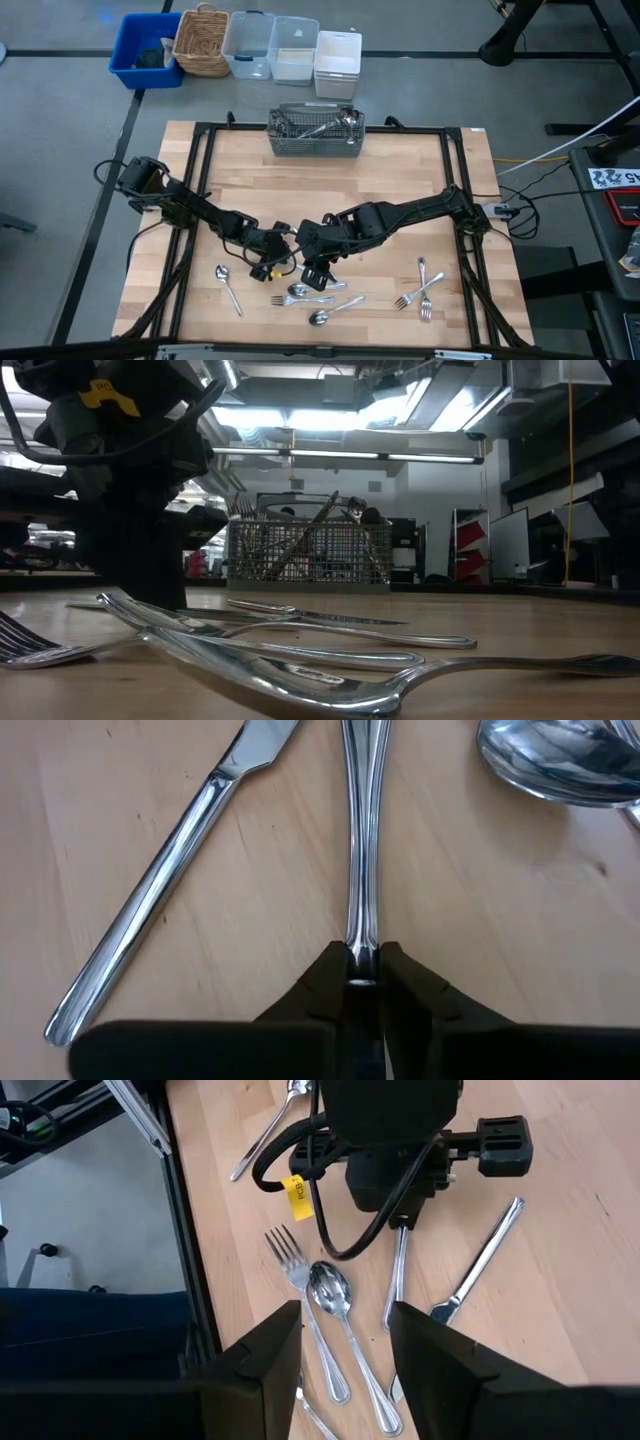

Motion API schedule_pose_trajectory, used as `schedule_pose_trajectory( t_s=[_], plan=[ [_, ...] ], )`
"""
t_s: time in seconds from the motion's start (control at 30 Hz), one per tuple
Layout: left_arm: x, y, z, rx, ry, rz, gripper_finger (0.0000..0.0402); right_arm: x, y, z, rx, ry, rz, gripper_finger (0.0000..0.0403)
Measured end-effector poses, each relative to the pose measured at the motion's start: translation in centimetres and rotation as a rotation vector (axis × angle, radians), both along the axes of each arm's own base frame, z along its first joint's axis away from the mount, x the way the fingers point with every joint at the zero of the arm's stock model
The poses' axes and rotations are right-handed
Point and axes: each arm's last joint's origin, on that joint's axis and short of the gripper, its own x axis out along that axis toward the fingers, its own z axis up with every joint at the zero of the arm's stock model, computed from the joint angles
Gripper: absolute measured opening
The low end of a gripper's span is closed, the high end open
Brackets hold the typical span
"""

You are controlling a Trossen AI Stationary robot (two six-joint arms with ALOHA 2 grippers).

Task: Sort silverware
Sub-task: Put the silver knife into the dishwasher utensil holder

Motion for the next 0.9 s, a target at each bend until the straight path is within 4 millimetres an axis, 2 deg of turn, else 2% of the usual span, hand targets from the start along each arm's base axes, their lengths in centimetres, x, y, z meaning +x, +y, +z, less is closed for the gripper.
schedule_pose_trajectory(
  t_s=[0.53,0.9],
  plan=[
    [-0.4,0.2,2.3,-0.075,-0.057,0.082,0.0038,-0.1,-0.1,0.2,-0.009,-0.008,-0.007,0.0156],
    [-1.3,1.3,3.8,0.085,-0.073,0.119,0.0042,-0.1,-0.1,0.2,-0.013,-0.009,-0.005,0.0156]
  ],
)
